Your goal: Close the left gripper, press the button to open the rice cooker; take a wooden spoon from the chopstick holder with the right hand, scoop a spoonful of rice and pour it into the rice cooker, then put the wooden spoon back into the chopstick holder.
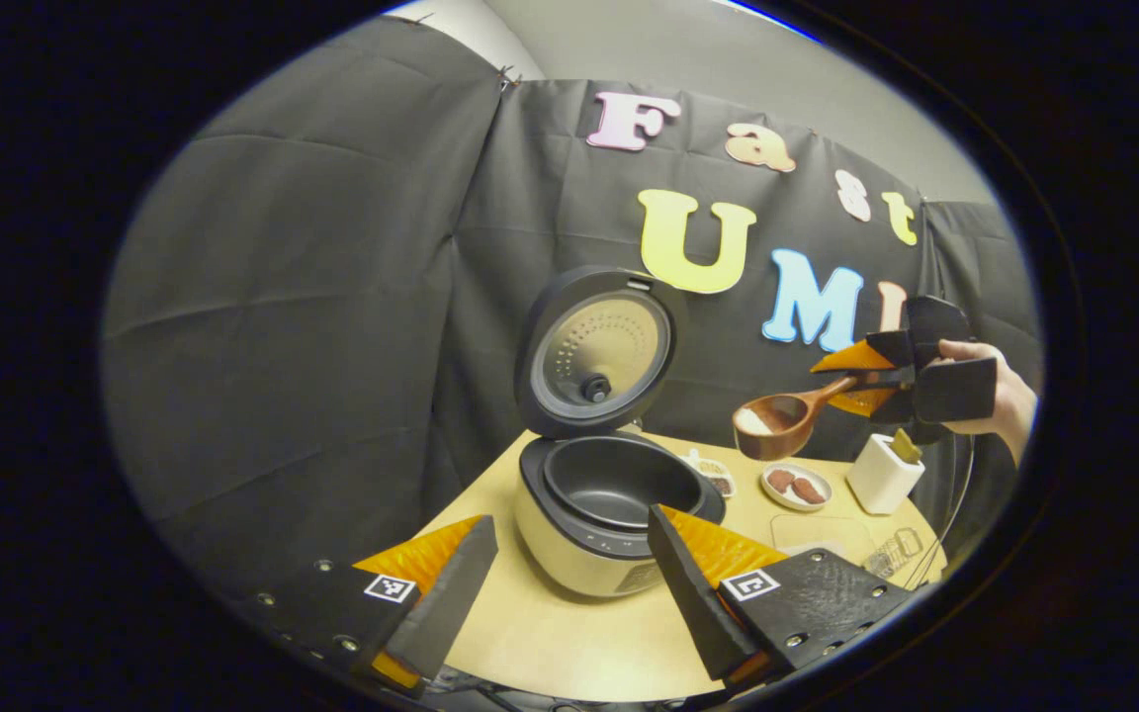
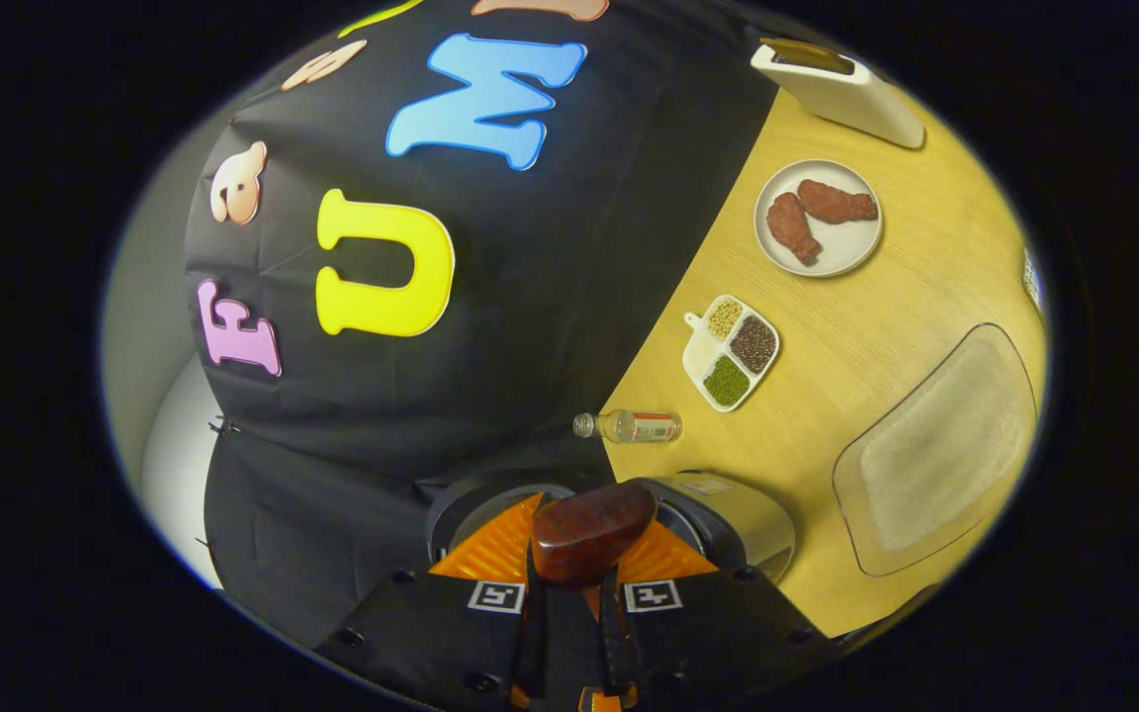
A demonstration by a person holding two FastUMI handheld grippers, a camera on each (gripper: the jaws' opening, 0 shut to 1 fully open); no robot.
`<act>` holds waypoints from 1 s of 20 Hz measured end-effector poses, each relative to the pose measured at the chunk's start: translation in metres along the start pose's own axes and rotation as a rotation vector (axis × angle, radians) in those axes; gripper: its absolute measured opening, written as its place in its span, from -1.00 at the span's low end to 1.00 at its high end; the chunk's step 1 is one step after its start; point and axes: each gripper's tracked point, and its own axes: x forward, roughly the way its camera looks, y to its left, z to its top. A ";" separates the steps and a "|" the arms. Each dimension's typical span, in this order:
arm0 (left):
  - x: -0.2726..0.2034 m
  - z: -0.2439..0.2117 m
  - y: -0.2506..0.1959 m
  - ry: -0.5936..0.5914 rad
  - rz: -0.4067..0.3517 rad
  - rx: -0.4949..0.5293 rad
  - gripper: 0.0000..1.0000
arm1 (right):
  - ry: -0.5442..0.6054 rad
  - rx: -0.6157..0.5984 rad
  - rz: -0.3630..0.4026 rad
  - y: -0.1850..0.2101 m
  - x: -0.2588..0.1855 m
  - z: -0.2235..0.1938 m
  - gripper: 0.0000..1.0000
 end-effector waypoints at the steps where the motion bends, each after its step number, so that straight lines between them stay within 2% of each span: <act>1: 0.003 -0.003 0.002 0.007 0.002 -0.004 0.92 | 0.001 -0.025 -0.003 0.003 0.009 -0.003 -0.55; 3: 0.006 -0.005 0.010 0.016 0.008 -0.009 0.92 | 0.019 -0.076 -0.003 0.011 0.024 -0.014 -0.55; 4: 0.008 -0.005 0.013 0.019 0.012 -0.008 0.92 | 0.034 -0.100 -0.004 0.013 0.031 -0.021 -0.64; 5: 0.011 -0.005 0.015 0.020 0.016 -0.006 0.92 | 0.046 -0.122 -0.008 0.015 0.036 -0.025 -0.55; 9: 0.016 -0.004 0.029 0.024 0.033 -0.004 0.92 | 0.045 -0.232 -0.025 0.023 0.052 -0.032 -0.55; 10: 0.017 -0.005 0.031 0.027 0.031 -0.009 0.92 | 0.049 -0.268 -0.032 0.020 0.063 -0.035 -0.63; 12: 0.021 -0.008 0.033 0.035 0.032 -0.024 0.92 | 0.056 -0.352 -0.049 0.012 0.078 -0.040 -0.55; 14: 0.024 -0.010 0.034 0.042 0.032 -0.028 0.92 | 0.045 -0.430 -0.060 0.014 0.084 -0.044 -0.63; 15: 0.023 -0.011 0.033 0.043 0.033 -0.026 0.92 | 0.034 -0.471 -0.059 0.016 0.087 -0.045 -0.55; 16: 0.025 -0.012 0.031 0.042 0.032 -0.023 0.92 | 0.019 -0.504 -0.059 0.018 0.091 -0.046 -0.63; 17: 0.026 -0.012 0.030 0.041 0.032 -0.021 0.92 | 0.007 -0.533 -0.058 0.019 0.095 -0.047 -0.55; 20: 0.029 -0.011 0.032 0.046 0.040 -0.015 0.92 | -0.007 -0.614 -0.053 0.024 0.104 -0.052 -0.55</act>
